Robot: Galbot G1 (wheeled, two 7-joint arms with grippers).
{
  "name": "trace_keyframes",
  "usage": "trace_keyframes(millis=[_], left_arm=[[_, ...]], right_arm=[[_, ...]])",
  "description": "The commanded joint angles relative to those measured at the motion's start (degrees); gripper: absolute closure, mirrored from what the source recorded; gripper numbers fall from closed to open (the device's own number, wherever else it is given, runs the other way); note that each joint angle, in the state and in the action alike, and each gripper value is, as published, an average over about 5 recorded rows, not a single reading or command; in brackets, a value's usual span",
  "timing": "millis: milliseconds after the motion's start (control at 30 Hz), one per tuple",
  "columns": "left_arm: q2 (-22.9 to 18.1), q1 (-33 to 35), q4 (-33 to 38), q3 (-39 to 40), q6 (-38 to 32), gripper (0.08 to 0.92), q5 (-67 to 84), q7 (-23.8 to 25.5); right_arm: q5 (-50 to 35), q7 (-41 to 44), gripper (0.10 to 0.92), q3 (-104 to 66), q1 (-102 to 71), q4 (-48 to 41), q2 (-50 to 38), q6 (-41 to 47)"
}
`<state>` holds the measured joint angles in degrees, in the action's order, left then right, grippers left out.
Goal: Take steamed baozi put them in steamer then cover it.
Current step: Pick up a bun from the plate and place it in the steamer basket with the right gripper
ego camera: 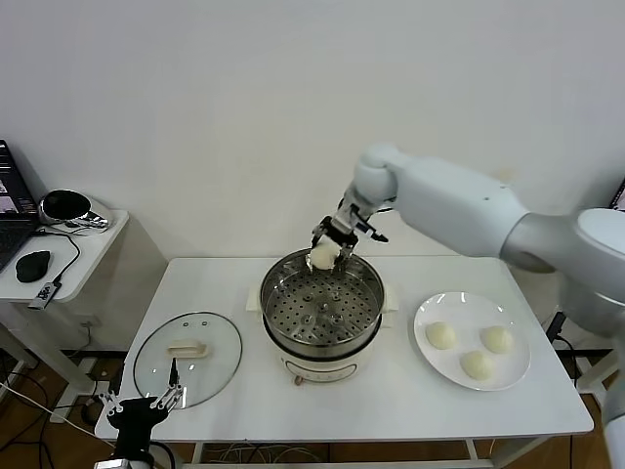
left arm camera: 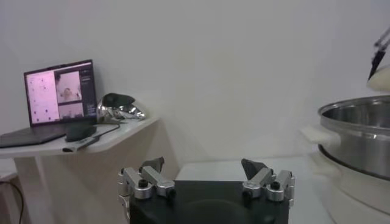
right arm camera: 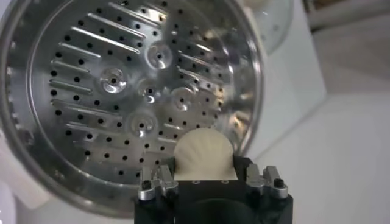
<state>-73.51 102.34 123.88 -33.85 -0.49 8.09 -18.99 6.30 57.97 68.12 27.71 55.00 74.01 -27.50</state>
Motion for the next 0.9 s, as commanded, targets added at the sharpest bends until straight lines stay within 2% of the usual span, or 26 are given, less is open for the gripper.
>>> trace_keyframes(millis=[33, 333, 600, 800, 900], left_arm=[[-0.3, 0.1, 0.0, 0.0, -0.1, 0.177, 0.0, 0.0], [-0.8, 0.2, 0.2, 0.2, -0.3, 0.177, -0.4, 0.0], [-1.0, 0.4, 0.5, 0.3, -0.4, 0.177, -0.4, 0.0], [-1.2, 0.5, 0.6, 0.3, -0.5, 0.177, -0.3, -0.1], [-1.3, 0.5, 0.7, 0.3, -0.4, 0.177, -0.3, -0.1]], right_arm=[[7.7, -1.8, 0.431, 2.3, -1.7, -3.1, 4.4, -7.7], [16.7, -5.0, 0.430, 0.2, -3.9, -6.8, 5.7, -11.8], [17.7, -5.5, 0.410, -0.2, -4.8, -8.0, 6.3, -12.8], [17.7, -6.2, 0.344, -0.3, -5.3, -8.7, 6.2, -13.5], [15.2, -6.1, 0.270, 0.0, -4.2, -7.5, 5.3, -12.8]])
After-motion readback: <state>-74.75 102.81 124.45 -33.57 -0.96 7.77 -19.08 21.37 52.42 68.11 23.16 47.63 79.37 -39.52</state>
